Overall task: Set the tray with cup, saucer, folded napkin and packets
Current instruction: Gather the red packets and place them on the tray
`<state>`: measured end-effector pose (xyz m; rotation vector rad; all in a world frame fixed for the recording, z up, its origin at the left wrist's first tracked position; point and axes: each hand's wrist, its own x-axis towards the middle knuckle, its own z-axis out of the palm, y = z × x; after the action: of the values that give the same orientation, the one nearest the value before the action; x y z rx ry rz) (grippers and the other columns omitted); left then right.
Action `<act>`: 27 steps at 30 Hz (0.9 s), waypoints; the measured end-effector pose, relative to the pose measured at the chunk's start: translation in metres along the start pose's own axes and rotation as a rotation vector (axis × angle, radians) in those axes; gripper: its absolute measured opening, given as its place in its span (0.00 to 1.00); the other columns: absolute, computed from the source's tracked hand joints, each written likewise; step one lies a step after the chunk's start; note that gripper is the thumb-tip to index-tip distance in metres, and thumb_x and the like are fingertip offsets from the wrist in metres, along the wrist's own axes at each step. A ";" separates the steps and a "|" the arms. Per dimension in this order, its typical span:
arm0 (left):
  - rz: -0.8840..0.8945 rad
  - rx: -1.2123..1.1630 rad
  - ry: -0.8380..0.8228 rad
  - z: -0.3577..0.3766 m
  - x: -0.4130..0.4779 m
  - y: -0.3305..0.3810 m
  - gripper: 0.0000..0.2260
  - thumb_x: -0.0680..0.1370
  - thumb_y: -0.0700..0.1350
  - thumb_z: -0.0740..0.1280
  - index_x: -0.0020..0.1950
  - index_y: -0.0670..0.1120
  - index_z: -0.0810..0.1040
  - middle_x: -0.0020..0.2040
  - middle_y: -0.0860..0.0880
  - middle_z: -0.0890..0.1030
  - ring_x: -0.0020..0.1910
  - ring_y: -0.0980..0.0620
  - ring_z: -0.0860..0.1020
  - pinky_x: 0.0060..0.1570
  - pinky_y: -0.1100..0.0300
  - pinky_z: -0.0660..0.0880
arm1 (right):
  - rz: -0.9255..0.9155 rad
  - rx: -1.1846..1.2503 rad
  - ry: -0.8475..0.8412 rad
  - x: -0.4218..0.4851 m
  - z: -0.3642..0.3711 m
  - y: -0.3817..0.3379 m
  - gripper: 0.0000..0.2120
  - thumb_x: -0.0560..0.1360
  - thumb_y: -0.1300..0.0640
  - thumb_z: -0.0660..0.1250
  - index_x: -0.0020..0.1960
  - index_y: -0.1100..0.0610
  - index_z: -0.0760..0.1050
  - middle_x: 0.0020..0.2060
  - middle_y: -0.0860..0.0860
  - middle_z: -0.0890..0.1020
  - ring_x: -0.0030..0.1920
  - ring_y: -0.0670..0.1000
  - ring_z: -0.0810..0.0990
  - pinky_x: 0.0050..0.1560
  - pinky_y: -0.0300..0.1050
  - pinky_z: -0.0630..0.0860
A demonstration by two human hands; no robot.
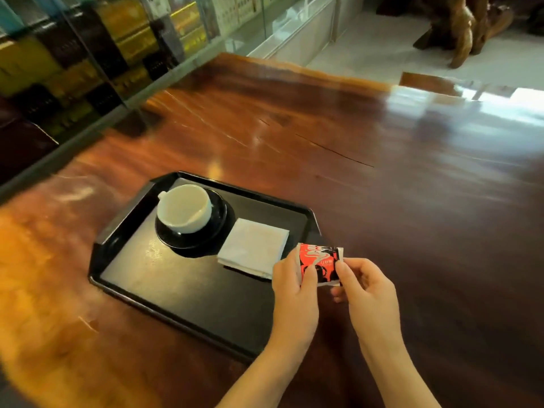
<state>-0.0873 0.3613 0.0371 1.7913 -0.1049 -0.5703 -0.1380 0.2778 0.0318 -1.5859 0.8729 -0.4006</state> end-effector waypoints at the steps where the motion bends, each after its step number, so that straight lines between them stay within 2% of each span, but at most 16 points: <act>1: 0.007 0.009 -0.023 -0.019 0.003 -0.002 0.13 0.81 0.48 0.57 0.56 0.69 0.64 0.54 0.66 0.66 0.55 0.65 0.70 0.43 0.76 0.69 | 0.019 0.009 0.002 -0.006 0.014 -0.002 0.04 0.76 0.56 0.64 0.45 0.50 0.77 0.35 0.49 0.83 0.32 0.45 0.81 0.32 0.38 0.77; 3: 0.000 0.030 -0.049 -0.063 0.011 -0.008 0.16 0.79 0.47 0.60 0.59 0.68 0.64 0.53 0.66 0.66 0.50 0.68 0.70 0.39 0.77 0.69 | 0.072 0.023 -0.001 -0.017 0.048 -0.005 0.04 0.75 0.56 0.64 0.45 0.49 0.77 0.35 0.49 0.83 0.33 0.45 0.81 0.33 0.37 0.78; 5: 0.003 0.086 -0.042 -0.110 0.021 -0.017 0.19 0.77 0.46 0.65 0.63 0.63 0.65 0.52 0.63 0.70 0.48 0.67 0.72 0.38 0.75 0.70 | 0.133 0.031 -0.001 -0.029 0.087 -0.005 0.04 0.76 0.56 0.64 0.45 0.48 0.77 0.34 0.50 0.82 0.33 0.45 0.82 0.33 0.36 0.78; 9: 0.019 0.191 -0.055 -0.190 0.042 -0.036 0.13 0.74 0.43 0.69 0.54 0.57 0.73 0.50 0.57 0.79 0.48 0.61 0.77 0.47 0.66 0.75 | 0.255 0.005 0.010 -0.046 0.164 0.002 0.06 0.77 0.56 0.63 0.51 0.54 0.77 0.35 0.51 0.82 0.32 0.45 0.81 0.32 0.36 0.78; 13: -0.067 0.294 -0.094 -0.231 0.065 -0.058 0.09 0.75 0.42 0.68 0.54 0.51 0.75 0.49 0.53 0.80 0.46 0.58 0.79 0.47 0.59 0.78 | 0.364 -0.112 0.041 -0.054 0.217 0.005 0.10 0.77 0.55 0.64 0.57 0.52 0.73 0.43 0.49 0.82 0.36 0.44 0.82 0.31 0.33 0.76; 17: -0.070 0.395 -0.137 -0.239 0.083 -0.076 0.08 0.76 0.43 0.67 0.54 0.49 0.75 0.45 0.56 0.79 0.42 0.60 0.78 0.38 0.69 0.73 | 0.362 -0.289 0.122 -0.052 0.238 0.004 0.12 0.77 0.54 0.63 0.60 0.53 0.73 0.50 0.49 0.81 0.45 0.43 0.79 0.39 0.33 0.75; 19: -0.046 0.469 -0.152 -0.239 0.088 -0.083 0.09 0.76 0.42 0.66 0.56 0.49 0.75 0.46 0.55 0.78 0.42 0.61 0.77 0.36 0.70 0.71 | 0.342 -0.394 0.133 -0.050 0.242 0.004 0.12 0.77 0.54 0.63 0.60 0.53 0.74 0.51 0.49 0.79 0.45 0.43 0.77 0.38 0.30 0.70; 21: -0.039 0.530 -0.167 -0.240 0.092 -0.086 0.11 0.76 0.42 0.66 0.58 0.48 0.75 0.48 0.53 0.78 0.42 0.61 0.76 0.35 0.72 0.69 | 0.313 -0.512 0.118 -0.050 0.244 0.004 0.12 0.77 0.53 0.63 0.60 0.53 0.74 0.51 0.48 0.77 0.43 0.42 0.75 0.36 0.29 0.67; 25: -0.016 0.624 -0.236 -0.247 0.093 -0.092 0.19 0.74 0.42 0.68 0.64 0.48 0.71 0.56 0.51 0.74 0.41 0.62 0.73 0.33 0.74 0.68 | 0.303 -0.631 0.082 -0.049 0.246 0.007 0.14 0.77 0.52 0.63 0.61 0.50 0.71 0.49 0.46 0.76 0.44 0.43 0.76 0.38 0.33 0.70; 27: 0.020 0.626 -0.283 -0.252 0.092 -0.095 0.24 0.73 0.42 0.70 0.68 0.48 0.68 0.59 0.51 0.71 0.44 0.61 0.73 0.33 0.76 0.69 | 0.305 -0.615 0.060 -0.049 0.244 0.008 0.17 0.77 0.51 0.63 0.65 0.50 0.68 0.51 0.47 0.75 0.46 0.43 0.76 0.39 0.32 0.70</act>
<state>0.0811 0.5801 -0.0340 2.2936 -0.5450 -0.8379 -0.0050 0.4821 -0.0187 -1.9561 1.3481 0.0523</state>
